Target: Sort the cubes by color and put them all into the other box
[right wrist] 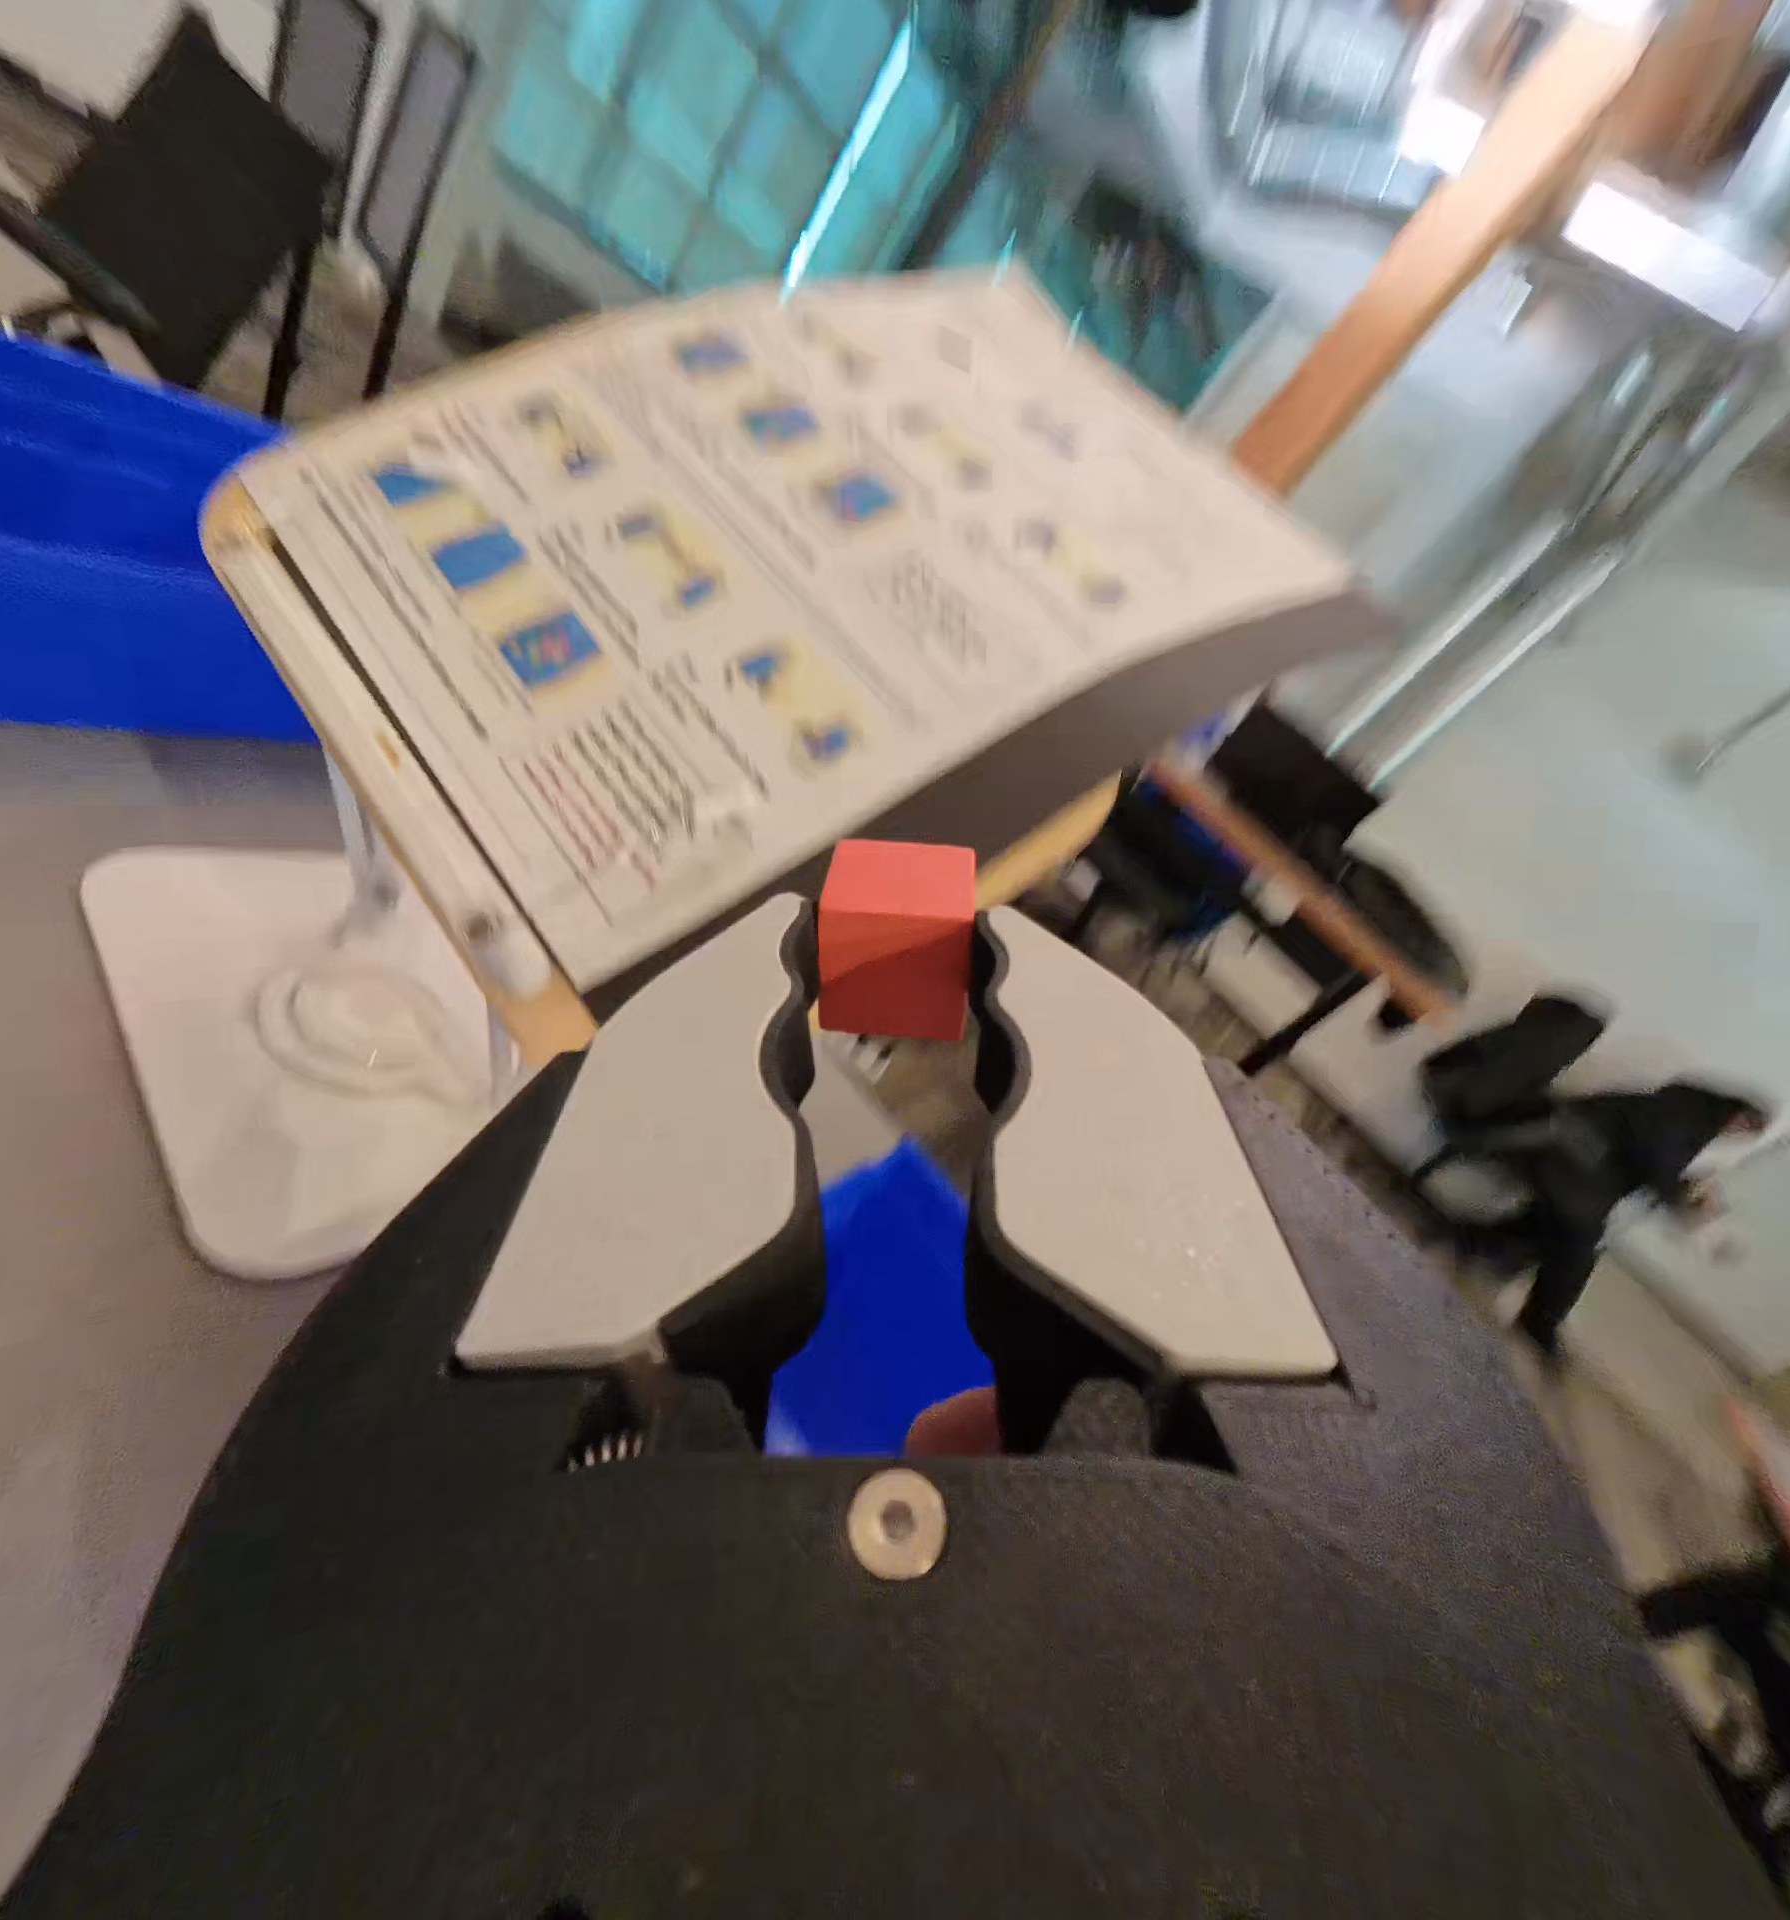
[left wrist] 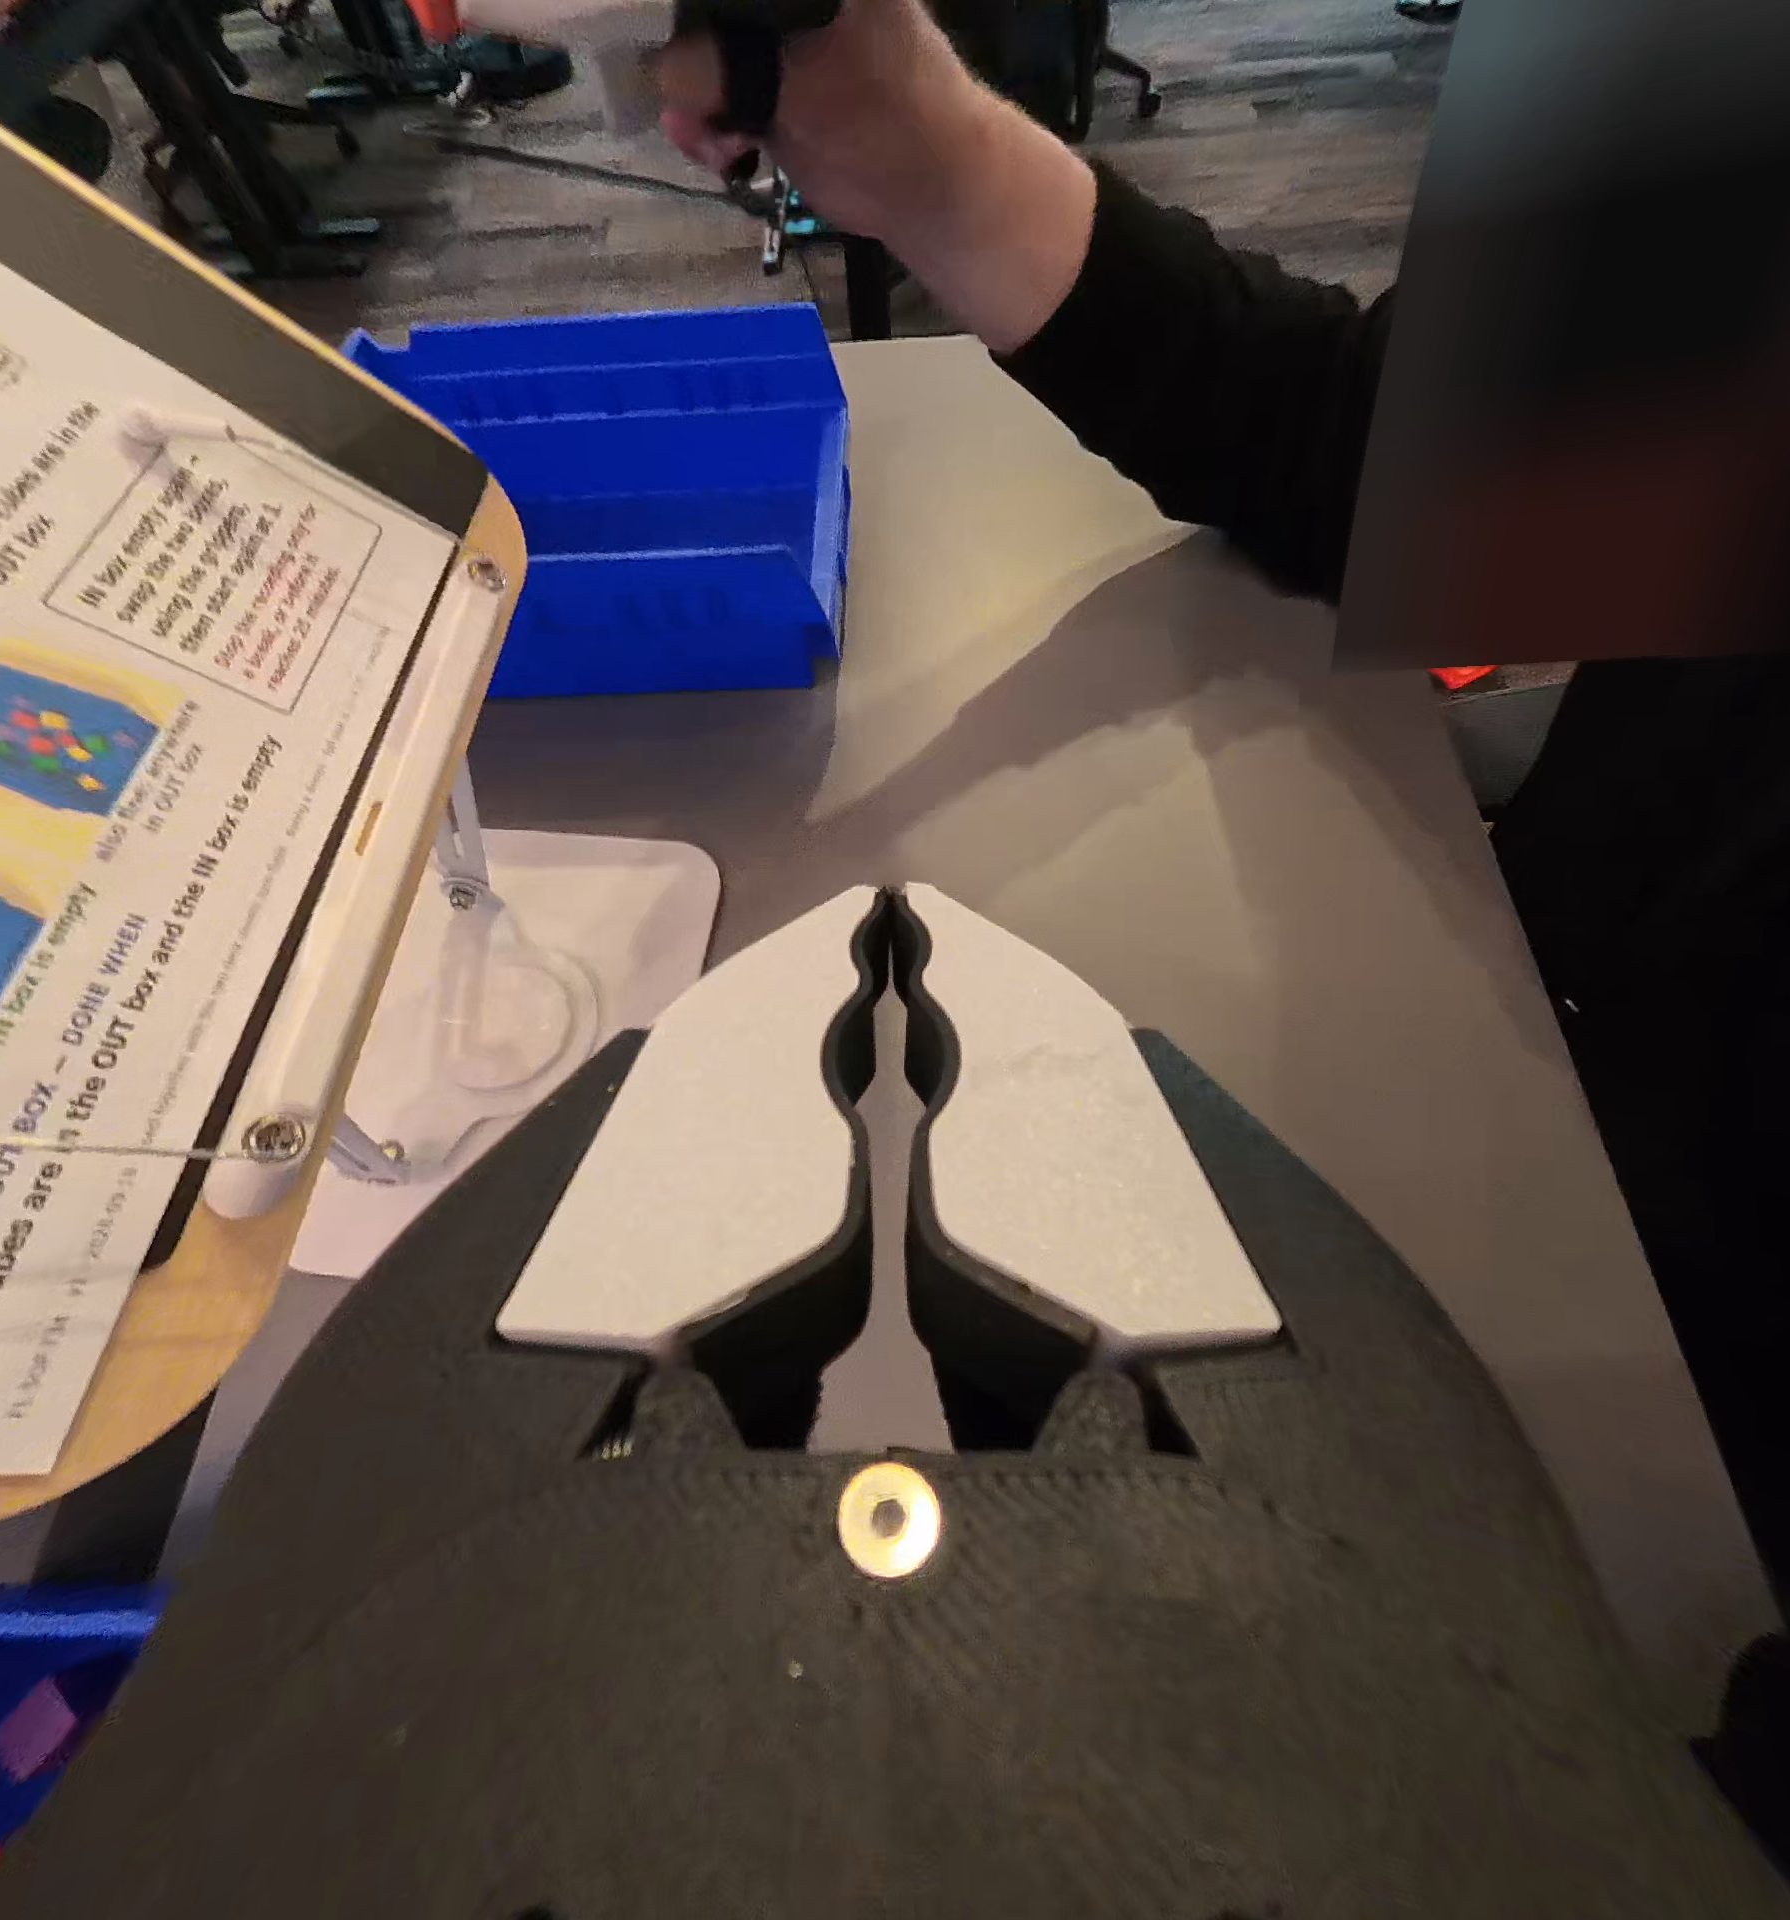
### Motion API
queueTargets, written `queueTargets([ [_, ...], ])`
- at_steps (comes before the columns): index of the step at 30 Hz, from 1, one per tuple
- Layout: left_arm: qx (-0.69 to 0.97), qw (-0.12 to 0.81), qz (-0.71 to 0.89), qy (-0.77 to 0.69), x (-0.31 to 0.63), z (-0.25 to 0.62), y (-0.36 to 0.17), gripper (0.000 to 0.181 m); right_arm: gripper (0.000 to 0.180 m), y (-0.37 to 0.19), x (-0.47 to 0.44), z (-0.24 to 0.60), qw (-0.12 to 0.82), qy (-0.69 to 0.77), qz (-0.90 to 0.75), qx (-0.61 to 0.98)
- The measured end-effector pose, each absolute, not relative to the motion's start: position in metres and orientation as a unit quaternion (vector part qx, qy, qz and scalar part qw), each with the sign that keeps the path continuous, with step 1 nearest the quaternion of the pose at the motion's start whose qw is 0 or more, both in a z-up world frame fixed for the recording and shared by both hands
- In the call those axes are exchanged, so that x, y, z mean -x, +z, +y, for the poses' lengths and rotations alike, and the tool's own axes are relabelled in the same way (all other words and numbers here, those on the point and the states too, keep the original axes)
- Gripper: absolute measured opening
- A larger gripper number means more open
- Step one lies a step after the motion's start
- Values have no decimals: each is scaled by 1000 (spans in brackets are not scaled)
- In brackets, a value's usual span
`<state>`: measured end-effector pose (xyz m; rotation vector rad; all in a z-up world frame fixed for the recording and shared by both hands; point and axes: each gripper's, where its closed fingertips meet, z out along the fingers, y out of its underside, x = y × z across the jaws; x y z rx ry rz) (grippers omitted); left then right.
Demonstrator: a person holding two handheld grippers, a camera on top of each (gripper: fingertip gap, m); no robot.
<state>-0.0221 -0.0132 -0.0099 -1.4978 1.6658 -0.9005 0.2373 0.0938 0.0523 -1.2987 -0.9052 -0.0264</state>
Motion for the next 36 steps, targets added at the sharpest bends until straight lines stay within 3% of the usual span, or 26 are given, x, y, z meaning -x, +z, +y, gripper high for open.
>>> queueTargets([
  [1,577,357,646,-348,19,-14,-8,0,28,40,-249,107,672,-5,-402,622],
  [9,574,350,665,-324,1,-15,-11,0,28,-68,-287,166,431,11,-514,742],
  [18,586,331,670,-313,-3,-11,-25,0,28,-178,-301,195,217,43,-621,752],
  [25,594,321,669,-311,-3,-4,-33,0,29,-216,-301,203,137,53,-655,741],
  [36,606,289,674,-309,-11,2,-55,0,28,-225,-289,205,124,75,-678,721],
])
